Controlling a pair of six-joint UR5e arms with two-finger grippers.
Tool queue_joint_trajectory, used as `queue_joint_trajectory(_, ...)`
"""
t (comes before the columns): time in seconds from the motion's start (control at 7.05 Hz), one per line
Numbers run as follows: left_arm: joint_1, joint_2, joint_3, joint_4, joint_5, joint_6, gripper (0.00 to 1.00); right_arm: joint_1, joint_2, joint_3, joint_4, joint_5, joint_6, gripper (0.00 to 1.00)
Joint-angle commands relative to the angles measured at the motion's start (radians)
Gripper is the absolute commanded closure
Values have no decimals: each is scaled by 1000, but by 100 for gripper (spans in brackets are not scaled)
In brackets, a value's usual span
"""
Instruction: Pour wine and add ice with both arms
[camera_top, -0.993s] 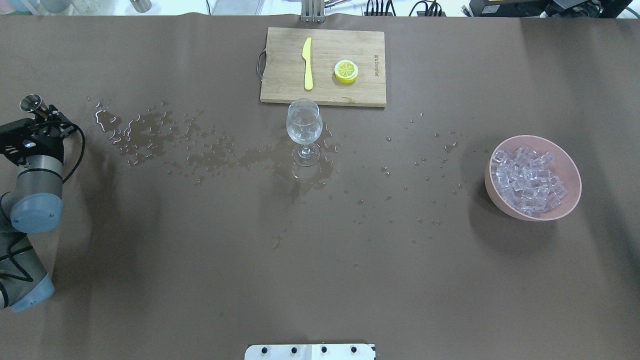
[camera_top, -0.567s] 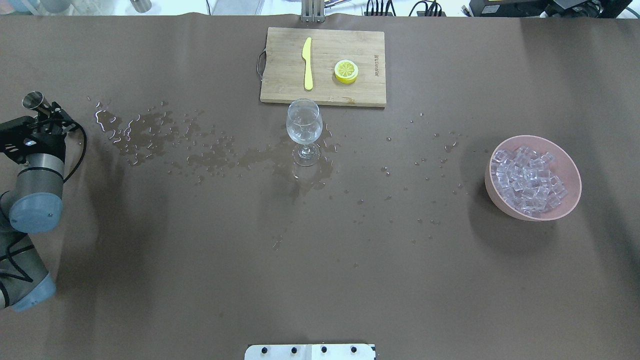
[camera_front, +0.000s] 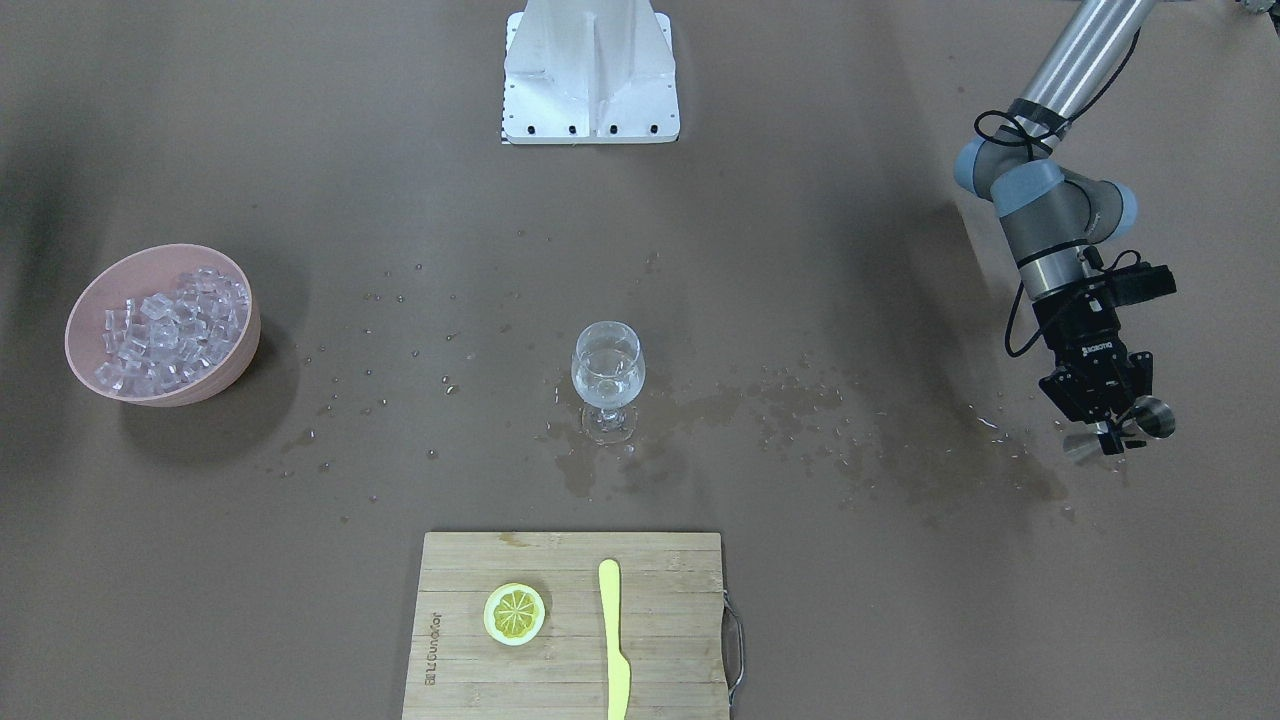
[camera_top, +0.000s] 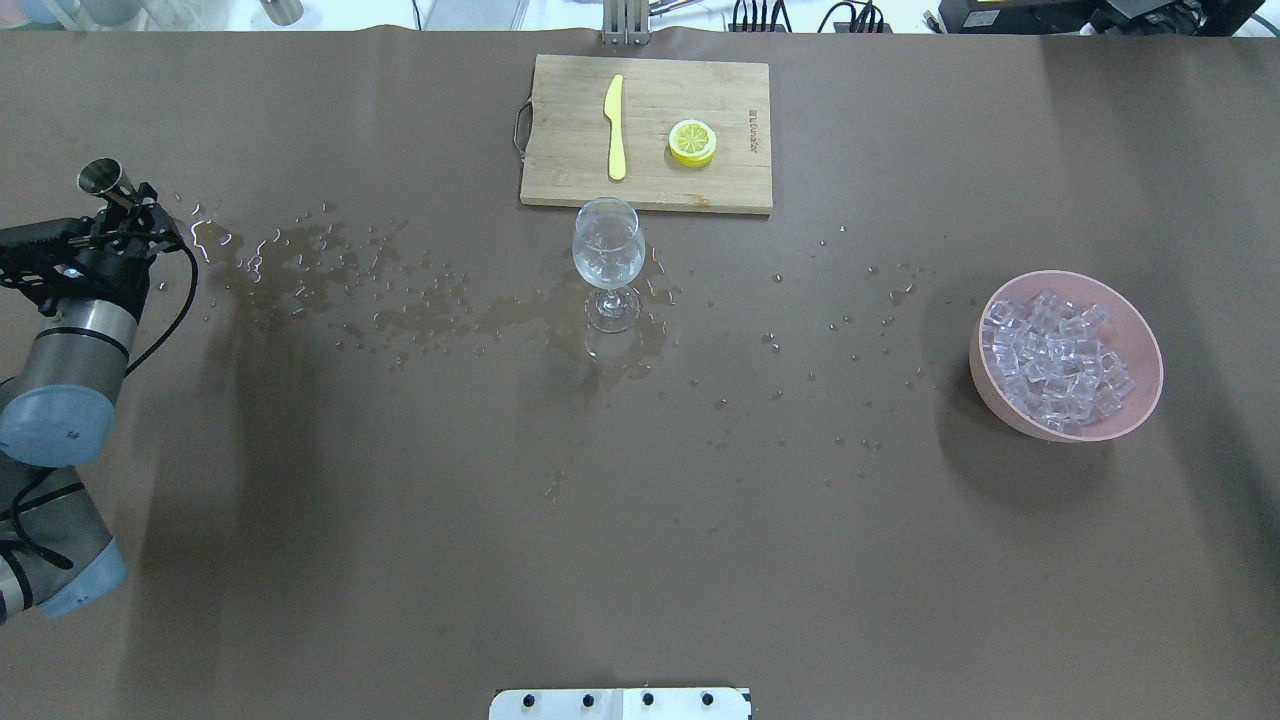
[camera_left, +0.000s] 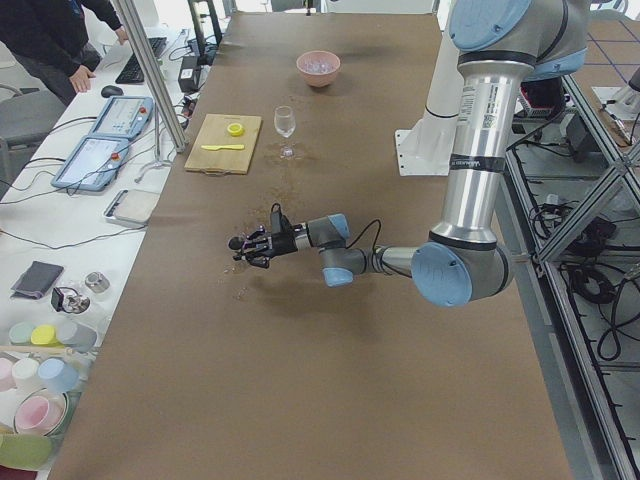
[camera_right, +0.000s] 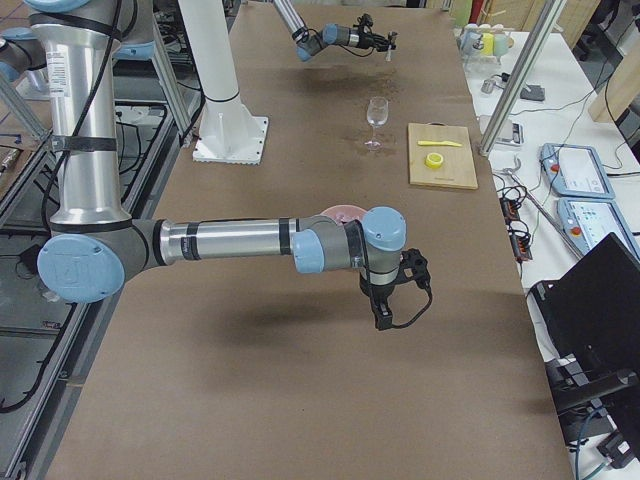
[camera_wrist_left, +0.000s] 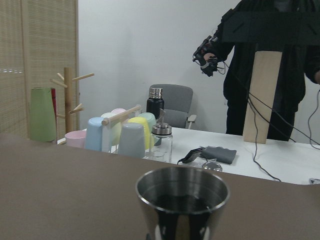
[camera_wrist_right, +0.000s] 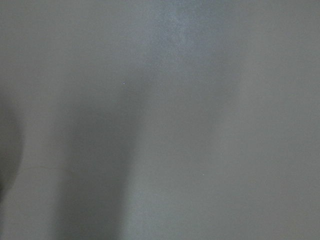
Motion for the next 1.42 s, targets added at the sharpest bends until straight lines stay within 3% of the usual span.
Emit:
queue_joint_trajectory(0.0, 1, -37, -35, -96, -138, 283, 100, 0, -4, -3, 0, 0, 0, 0)
queue_joint_trajectory(0.14, 0, -84, -44, -98, -202, 398, 100, 0, -5, -3, -1, 0, 0, 0)
queue_joint_trajectory(0.71, -8, -127, -187, -185, -622, 422, 100, 8, -11, -3, -1, 0, 3, 0)
queue_joint_trajectory(0.85, -9, -133, -223, -179, -704, 425, 100, 12, -10, -1, -1, 0, 3, 0)
queue_joint_trajectory(1.28, -9, -143, -257, -181, -881, 686, 100, 14, -8, -1, 0, -2, 3, 0)
